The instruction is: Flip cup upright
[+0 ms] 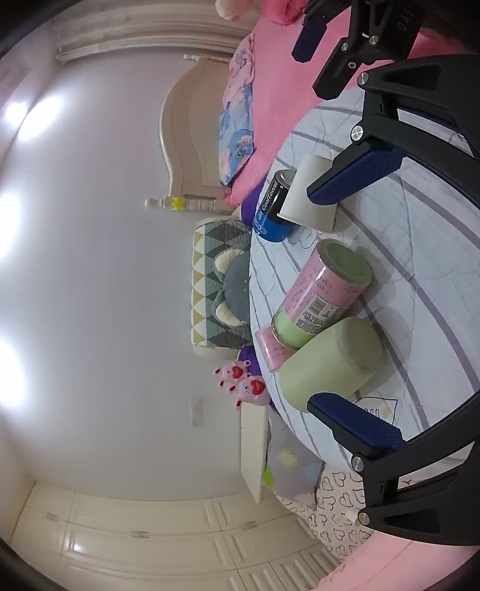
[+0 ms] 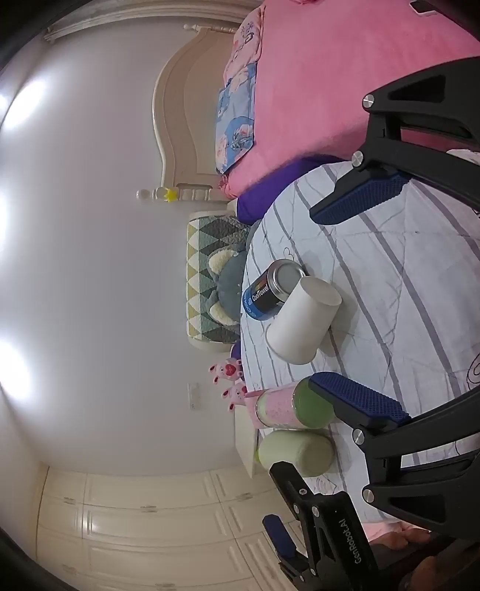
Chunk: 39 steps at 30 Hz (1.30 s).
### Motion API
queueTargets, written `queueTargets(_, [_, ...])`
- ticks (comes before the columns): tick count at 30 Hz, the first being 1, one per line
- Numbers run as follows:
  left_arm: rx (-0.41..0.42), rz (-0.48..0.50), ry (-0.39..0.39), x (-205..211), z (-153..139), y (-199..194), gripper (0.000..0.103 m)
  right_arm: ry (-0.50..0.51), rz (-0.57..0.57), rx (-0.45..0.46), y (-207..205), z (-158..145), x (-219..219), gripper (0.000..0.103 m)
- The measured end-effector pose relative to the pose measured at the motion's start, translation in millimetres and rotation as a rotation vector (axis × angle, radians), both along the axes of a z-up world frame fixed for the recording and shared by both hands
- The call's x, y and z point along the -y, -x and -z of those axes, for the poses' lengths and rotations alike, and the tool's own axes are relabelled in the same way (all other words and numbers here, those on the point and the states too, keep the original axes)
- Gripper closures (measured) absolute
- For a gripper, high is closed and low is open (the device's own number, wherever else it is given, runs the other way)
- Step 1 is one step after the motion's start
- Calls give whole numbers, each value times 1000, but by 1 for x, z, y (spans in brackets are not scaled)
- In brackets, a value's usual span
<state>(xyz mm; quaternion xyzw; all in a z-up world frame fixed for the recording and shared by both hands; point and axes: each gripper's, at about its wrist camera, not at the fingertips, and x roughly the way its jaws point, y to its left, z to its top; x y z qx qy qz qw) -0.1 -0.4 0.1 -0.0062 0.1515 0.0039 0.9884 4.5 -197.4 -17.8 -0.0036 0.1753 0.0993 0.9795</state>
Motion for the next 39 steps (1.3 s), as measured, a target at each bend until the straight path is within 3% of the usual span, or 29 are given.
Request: queueTargets(39, [37,9,-22,0,-4,7,0,10,1,-29,3,4,-1,20])
